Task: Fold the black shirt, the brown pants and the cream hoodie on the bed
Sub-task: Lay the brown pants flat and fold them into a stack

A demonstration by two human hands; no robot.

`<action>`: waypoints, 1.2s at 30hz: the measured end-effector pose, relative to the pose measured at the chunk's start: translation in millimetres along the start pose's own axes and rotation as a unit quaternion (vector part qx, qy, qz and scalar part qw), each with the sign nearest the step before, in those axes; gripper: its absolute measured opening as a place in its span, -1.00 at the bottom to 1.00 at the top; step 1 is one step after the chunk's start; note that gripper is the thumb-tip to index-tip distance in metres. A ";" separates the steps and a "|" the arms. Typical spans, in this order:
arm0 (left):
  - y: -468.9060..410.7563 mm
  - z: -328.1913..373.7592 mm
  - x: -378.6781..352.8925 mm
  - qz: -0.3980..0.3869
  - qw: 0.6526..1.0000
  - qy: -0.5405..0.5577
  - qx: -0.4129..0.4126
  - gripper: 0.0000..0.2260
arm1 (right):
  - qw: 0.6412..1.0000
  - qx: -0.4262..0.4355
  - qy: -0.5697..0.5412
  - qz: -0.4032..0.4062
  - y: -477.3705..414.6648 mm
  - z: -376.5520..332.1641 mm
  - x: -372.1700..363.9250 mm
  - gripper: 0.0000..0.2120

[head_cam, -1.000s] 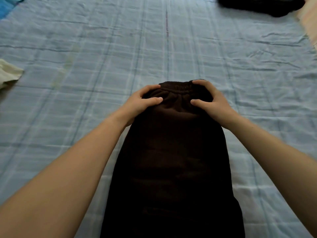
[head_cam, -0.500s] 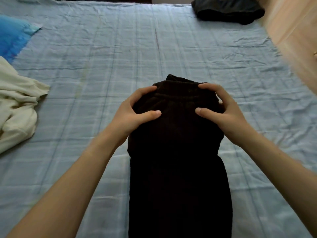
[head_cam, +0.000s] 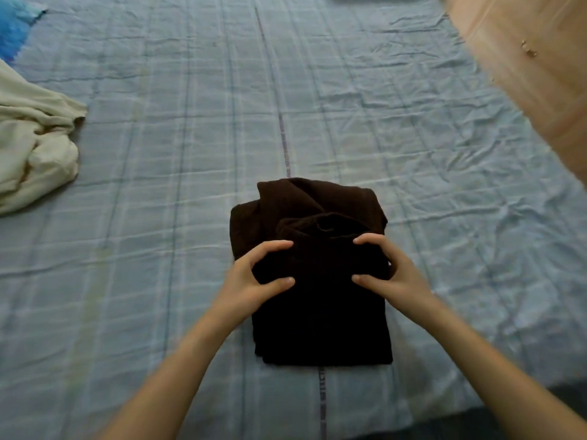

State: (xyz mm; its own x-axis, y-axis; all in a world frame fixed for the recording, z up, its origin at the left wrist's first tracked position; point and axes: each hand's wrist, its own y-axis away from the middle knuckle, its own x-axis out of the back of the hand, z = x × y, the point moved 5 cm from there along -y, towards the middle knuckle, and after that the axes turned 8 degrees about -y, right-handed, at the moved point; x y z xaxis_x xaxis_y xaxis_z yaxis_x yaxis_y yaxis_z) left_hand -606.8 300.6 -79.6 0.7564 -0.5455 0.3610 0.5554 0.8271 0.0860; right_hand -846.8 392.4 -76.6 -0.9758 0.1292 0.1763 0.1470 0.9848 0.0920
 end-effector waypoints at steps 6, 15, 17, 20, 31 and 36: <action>4.9 12.6 9.4 -0.007 1.000 -0.007 0.003 -0.66 | 0.999 0.032 0.006 0.036 2.8 -3.2 -3.6 -0.50; -73.7 53.0 -7.5 -0.076 0.989 -0.119 0.038 -0.66 | 1.000 0.019 -0.004 -0.013 15.2 -22.7 -5.9 -0.57; -63.8 47.1 -17.9 -0.086 0.983 -0.165 0.012 -0.64 | 0.999 0.000 -0.046 -0.014 23.8 -33.7 -2.8 -0.73; -33.6 45.2 -14.3 -0.025 0.981 -0.183 -0.061 -0.65 | 0.990 0.025 -0.111 0.079 26.0 -54.7 5.0 -0.83; 71.9 -17.5 -69.7 -0.024 0.891 -0.407 -0.201 -0.55 | 0.941 0.012 0.336 0.033 -2.1 -5.6 -68.1 -0.45; 82.9 -41.1 -84.9 -0.079 0.860 -0.468 -0.190 -0.47 | 0.897 -0.014 0.442 0.025 20.0 44.5 -73.9 -0.44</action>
State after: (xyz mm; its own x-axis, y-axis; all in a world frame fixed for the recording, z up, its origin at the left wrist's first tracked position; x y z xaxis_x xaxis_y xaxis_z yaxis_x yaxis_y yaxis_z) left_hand -610.8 409.9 -141.3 0.1515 -0.1524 0.9766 0.8333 0.5511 -0.0433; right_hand -778.9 407.7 -131.4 -0.4604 0.0185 0.8875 0.2031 0.9755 0.0851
